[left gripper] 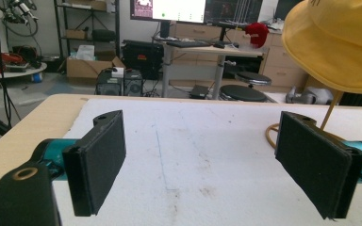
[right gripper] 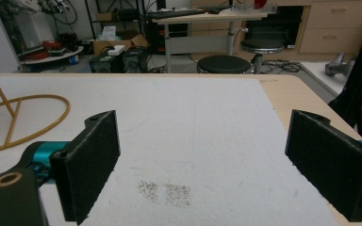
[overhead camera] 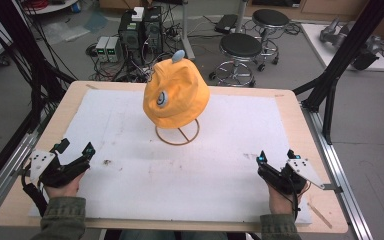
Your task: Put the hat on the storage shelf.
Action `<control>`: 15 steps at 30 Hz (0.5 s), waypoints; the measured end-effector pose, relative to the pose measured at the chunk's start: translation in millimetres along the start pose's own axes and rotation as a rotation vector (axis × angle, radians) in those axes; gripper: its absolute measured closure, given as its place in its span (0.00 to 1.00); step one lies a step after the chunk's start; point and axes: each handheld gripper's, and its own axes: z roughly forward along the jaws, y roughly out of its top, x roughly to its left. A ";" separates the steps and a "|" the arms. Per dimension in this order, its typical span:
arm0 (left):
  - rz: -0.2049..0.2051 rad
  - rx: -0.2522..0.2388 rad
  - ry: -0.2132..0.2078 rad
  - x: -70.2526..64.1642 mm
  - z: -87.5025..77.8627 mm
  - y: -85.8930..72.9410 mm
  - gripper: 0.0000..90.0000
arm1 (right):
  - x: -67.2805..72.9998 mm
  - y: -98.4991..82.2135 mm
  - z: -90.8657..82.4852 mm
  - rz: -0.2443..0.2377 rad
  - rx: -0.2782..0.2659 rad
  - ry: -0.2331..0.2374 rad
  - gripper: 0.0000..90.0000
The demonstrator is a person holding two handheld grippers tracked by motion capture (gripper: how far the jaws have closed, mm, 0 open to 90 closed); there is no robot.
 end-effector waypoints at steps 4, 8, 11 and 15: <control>-0.001 0.002 -0.003 0.6 0.0 -0.3 0.19 | -0.6 -0.1 0.0 0.002 -0.002 0.001 0.11; -0.007 -0.001 -0.010 0.8 0.1 -0.4 0.19 | -0.8 -0.8 0.4 0.006 0.002 0.001 0.11; -0.003 0.001 -0.018 0.4 0.7 -1.3 0.19 | -2.1 -1.5 0.8 0.007 0.007 0.005 0.11; 0.006 0.007 -0.021 0.3 0.5 -1.9 0.19 | -3.3 -2.3 2.2 0.016 0.015 0.007 0.11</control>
